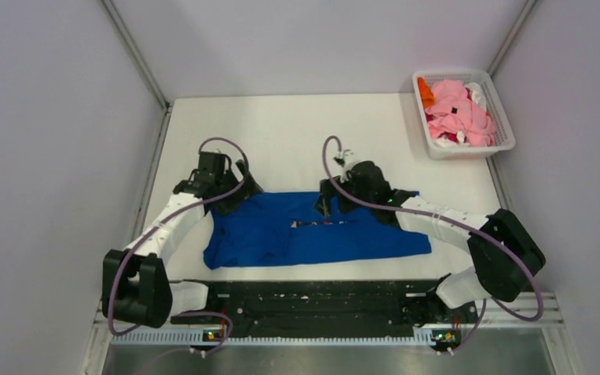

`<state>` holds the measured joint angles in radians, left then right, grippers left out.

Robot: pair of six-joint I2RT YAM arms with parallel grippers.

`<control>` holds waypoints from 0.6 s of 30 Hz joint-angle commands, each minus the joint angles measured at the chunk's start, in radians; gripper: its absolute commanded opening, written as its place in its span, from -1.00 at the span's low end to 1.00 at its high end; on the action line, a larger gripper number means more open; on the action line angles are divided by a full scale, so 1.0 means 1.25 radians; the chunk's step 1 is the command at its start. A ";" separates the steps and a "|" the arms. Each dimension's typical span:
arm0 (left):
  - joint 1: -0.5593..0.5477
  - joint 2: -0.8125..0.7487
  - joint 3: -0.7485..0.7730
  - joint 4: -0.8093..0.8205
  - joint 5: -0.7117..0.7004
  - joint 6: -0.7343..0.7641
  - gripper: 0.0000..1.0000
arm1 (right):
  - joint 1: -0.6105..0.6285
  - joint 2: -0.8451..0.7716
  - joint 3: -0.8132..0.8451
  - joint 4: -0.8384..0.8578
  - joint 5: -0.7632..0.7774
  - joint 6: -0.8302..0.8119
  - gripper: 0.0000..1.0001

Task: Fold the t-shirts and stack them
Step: Rotate the tshirt 90 degrees

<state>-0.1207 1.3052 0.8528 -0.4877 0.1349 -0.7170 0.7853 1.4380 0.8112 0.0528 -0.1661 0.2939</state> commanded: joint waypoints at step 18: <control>-0.076 0.223 -0.050 0.090 -0.024 -0.071 0.96 | -0.366 -0.056 -0.155 -0.249 0.361 0.249 0.97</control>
<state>-0.2699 1.4719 0.7815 -0.4564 0.1642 -0.8249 0.3725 1.3888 0.6537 -0.2192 0.2234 0.5606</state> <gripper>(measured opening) 0.983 0.986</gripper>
